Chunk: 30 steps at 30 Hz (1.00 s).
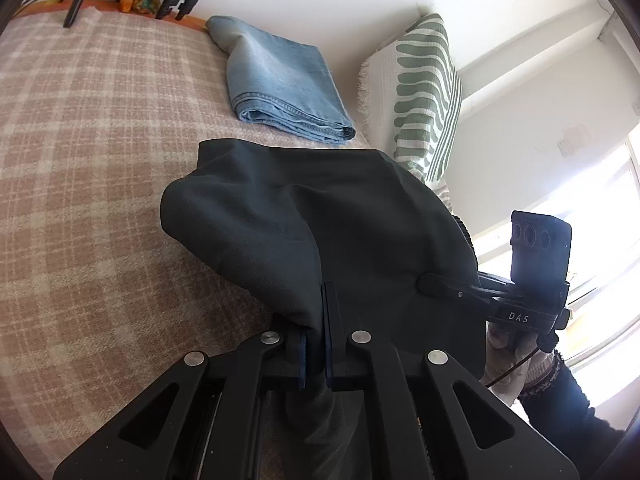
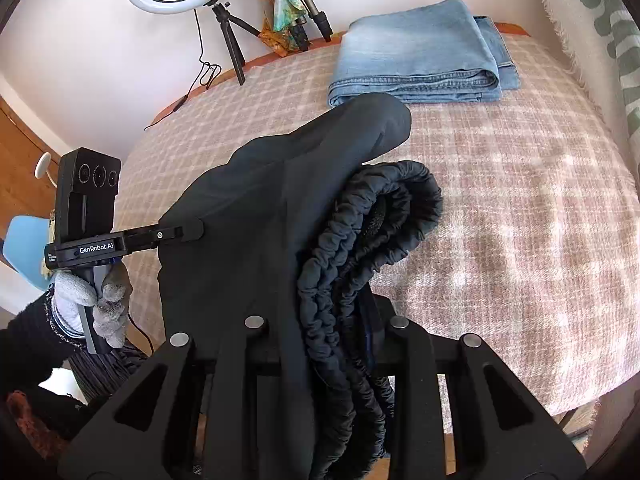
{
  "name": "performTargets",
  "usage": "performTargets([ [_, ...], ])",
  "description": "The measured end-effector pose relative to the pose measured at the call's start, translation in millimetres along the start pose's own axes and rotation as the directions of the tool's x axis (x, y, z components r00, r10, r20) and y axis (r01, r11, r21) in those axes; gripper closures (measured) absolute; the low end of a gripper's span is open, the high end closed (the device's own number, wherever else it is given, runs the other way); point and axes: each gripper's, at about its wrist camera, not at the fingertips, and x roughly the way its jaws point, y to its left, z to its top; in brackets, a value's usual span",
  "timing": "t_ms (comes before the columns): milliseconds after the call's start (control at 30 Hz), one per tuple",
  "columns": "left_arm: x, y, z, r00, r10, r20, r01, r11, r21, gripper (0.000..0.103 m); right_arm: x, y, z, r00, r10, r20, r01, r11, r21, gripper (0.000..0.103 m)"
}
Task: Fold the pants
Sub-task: 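Lift the folded trousers with both tools and carry them onto the blue jeans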
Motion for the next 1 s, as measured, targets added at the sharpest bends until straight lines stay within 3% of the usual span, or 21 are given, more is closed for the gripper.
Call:
performTargets([
  [200,-12.6,-13.5,20.7,0.999,-0.033,0.039,0.032,0.999,0.017,0.099,-29.1,10.7,12.8,0.997,-0.015,0.075,0.016,1.000,-0.006,0.077],
  [467,-27.1,-46.0,80.4,0.992,-0.047,0.119,0.032,0.991,0.127,0.099,-63.4,10.1,57.2,0.981,-0.049,0.190,0.056,0.998,-0.032,0.077],
  [800,-8.5,-67.8,167.6,0.985,-0.028,0.170,-0.009,0.977,0.215,0.099,-65.5,-19.0,141.6,0.959,-0.110,0.261,0.129,0.990,-0.059,0.077],
  [1000,15.7,-69.2,220.4,0.980,-0.039,0.194,-0.007,0.973,0.229,0.099,-52.3,-42.3,199.1,0.957,-0.108,0.268,0.138,0.986,-0.094,0.077],
])
